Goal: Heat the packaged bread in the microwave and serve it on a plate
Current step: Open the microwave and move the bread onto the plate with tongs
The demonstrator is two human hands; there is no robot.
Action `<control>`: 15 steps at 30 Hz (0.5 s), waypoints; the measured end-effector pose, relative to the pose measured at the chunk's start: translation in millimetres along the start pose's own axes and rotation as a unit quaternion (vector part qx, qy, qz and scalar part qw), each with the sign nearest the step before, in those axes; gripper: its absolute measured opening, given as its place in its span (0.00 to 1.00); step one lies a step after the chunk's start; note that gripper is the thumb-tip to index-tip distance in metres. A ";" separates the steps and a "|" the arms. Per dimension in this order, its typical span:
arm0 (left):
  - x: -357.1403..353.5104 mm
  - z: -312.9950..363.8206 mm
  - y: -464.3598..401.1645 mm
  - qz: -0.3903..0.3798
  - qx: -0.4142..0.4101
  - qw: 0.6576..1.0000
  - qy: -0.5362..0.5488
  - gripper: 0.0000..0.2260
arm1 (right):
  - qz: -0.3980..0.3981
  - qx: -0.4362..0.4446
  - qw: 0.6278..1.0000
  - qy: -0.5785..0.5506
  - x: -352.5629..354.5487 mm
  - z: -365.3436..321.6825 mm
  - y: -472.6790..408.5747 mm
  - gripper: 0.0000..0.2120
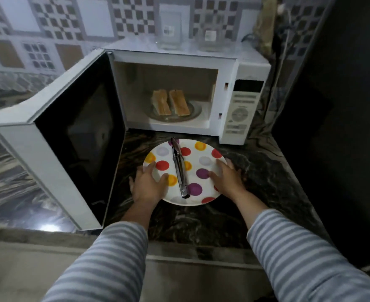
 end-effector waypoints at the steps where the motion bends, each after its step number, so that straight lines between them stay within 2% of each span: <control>1: -1.6 -0.4 0.2 0.013 0.005 1.000 -0.002 0.26 | -0.012 0.014 1.000 0.021 -1.8 1.7 -8.4 0.29; 5: -5.6 -0.7 2.2 0.048 0.000 0.998 -0.046 0.24 | -0.049 0.054 0.995 0.062 -8.1 8.1 -35.2 0.29; 12: -9.2 2.6 0.8 0.048 0.006 0.990 -0.132 0.25 | -0.072 0.107 0.985 0.110 -12.2 6.0 -60.4 0.25; 15: -9.8 3.1 1.9 0.050 0.012 0.989 -0.137 0.25 | -0.086 0.101 0.986 0.102 -11.5 4.4 -67.2 0.25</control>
Point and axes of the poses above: each hand's wrist, its own y-axis away from the middle knuckle, its own x-axis out of the back of the hand, z = x × y, the point moved 7 cm from there along -y, towards the middle knuckle, and after that the axes turned 10 degrees about x, right-handed, at the moved point
